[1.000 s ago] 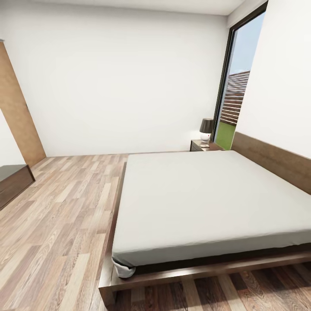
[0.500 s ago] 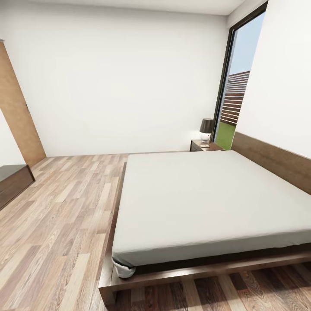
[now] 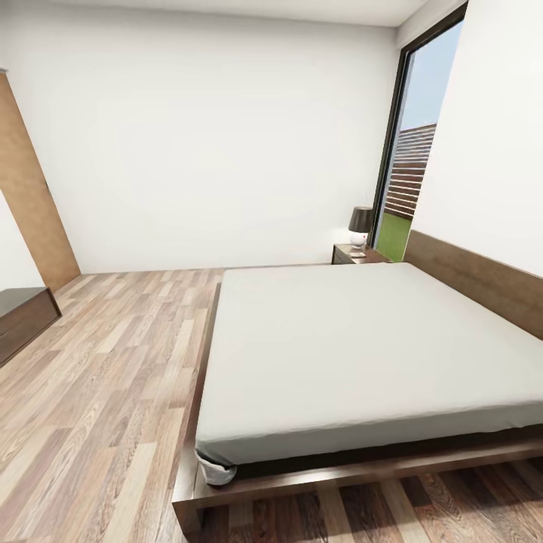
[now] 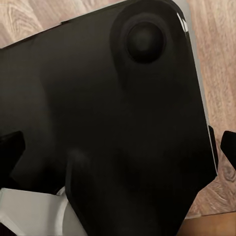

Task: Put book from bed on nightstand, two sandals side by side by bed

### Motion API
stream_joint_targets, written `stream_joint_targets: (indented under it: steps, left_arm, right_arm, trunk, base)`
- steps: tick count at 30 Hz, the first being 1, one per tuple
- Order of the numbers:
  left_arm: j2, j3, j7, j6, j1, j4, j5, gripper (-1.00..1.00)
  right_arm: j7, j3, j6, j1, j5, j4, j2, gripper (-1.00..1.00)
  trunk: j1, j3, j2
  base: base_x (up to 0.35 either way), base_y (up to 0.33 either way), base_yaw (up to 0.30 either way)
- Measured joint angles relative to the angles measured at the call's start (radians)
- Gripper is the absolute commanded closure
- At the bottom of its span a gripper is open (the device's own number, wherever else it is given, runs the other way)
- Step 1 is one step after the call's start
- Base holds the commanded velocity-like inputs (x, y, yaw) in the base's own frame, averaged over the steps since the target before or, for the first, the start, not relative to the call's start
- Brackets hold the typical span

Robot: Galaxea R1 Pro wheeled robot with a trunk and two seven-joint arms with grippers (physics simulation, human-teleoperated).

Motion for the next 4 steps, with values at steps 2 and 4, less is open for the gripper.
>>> stream_joint_targets:
  steps: [2,4]
  left_arm:
    - [-0.005,0.000,0.000,0.000,0.000,0.000,0.000,-1.00]
    - [-0.022,0.000,0.000,0.000,0.000,0.000,0.000,-1.00]
  right_arm:
    - [0.000,0.000,0.000,0.000,0.000,0.000,0.000,-1.00]
    - [0.000,0.000,0.000,0.000,0.000,0.000,0.001,-1.00]
  trunk:
    - [0.000,0.000,0.000]
    - [0.000,0.000,0.000]
  base:
    - [0.000,0.000,0.000]
    - [0.000,0.000,0.000]
